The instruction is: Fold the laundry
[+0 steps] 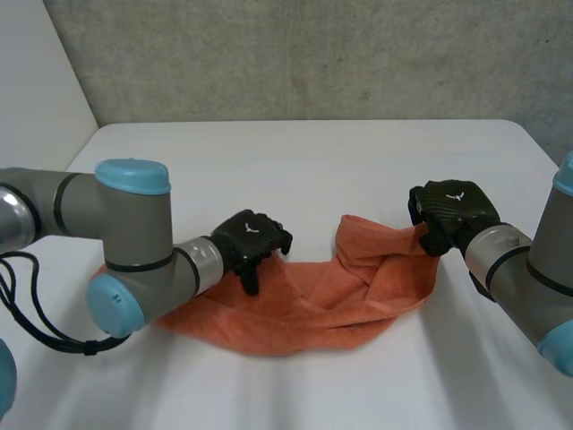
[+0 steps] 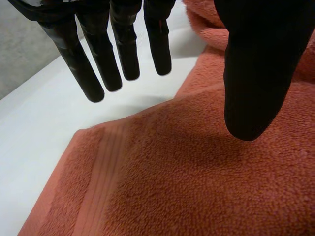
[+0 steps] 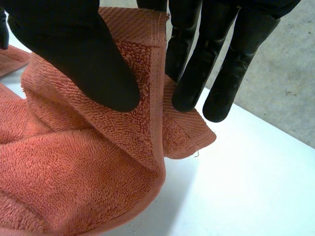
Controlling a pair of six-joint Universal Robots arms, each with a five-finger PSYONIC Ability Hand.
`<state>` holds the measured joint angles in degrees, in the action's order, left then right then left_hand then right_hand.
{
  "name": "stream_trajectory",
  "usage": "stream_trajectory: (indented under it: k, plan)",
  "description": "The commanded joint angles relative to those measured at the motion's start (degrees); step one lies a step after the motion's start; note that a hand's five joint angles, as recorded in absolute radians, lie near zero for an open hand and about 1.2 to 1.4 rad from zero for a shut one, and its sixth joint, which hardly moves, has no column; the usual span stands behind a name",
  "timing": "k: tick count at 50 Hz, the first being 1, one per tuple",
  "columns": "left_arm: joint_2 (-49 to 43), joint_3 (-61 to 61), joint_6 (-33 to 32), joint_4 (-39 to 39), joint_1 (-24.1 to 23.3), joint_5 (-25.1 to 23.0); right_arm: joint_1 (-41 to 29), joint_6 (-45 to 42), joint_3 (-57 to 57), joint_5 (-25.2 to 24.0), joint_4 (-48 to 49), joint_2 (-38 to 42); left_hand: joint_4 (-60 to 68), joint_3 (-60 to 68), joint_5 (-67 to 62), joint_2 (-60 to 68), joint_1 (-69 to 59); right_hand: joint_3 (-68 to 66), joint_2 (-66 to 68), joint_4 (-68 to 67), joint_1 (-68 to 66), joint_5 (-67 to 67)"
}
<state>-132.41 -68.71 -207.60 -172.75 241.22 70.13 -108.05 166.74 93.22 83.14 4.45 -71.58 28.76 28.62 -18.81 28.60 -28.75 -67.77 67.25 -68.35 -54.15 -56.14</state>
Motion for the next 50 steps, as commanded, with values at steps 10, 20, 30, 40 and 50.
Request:
stream_trajectory:
  k: [10, 20, 30, 40, 50]
  plan:
    - [-2.68, 2.97, -4.66, 3.29, -1.98, 0.62, 0.03, -0.01, 0.56, 0.01, 0.30, 0.03, 8.37, 8.51, -8.32, 8.53, -8.38, -12.23, 12.75, -11.65, -25.85, -13.86]
    - [-3.82, 3.85, -6.42, 3.47, -1.98, 1.68, -0.05, -0.10, 1.00, -0.69, 0.30, 0.12, 7.70, 7.84, -7.65, 7.85, -7.70, -12.23, 12.75, -11.65, -25.85, -13.86]
    - [-4.70, 4.81, -6.42, 3.47, -1.98, 1.94, 0.03, -0.10, 1.27, -1.05, 0.12, 0.12, 7.53, 7.67, -7.48, 7.69, -7.53, -12.23, 12.75, -11.65, -25.85, -13.86]
    - [-5.76, 5.52, -6.51, 3.56, -1.98, 2.65, -0.14, -0.10, 1.44, -1.13, 0.21, 0.21, 16.95, 17.09, -16.90, 17.10, -16.95, -12.23, 12.75, -11.65, -25.85, -13.86]
    - [-0.24, 4.47, -6.33, -3.36, -3.21, 10.64, 0.29, -0.10, 0.74, -1.05, -0.14, 0.12, 51.24, 51.38, -51.19, 51.40, -51.25, -12.23, 12.75, -11.65, -25.85, -13.86]
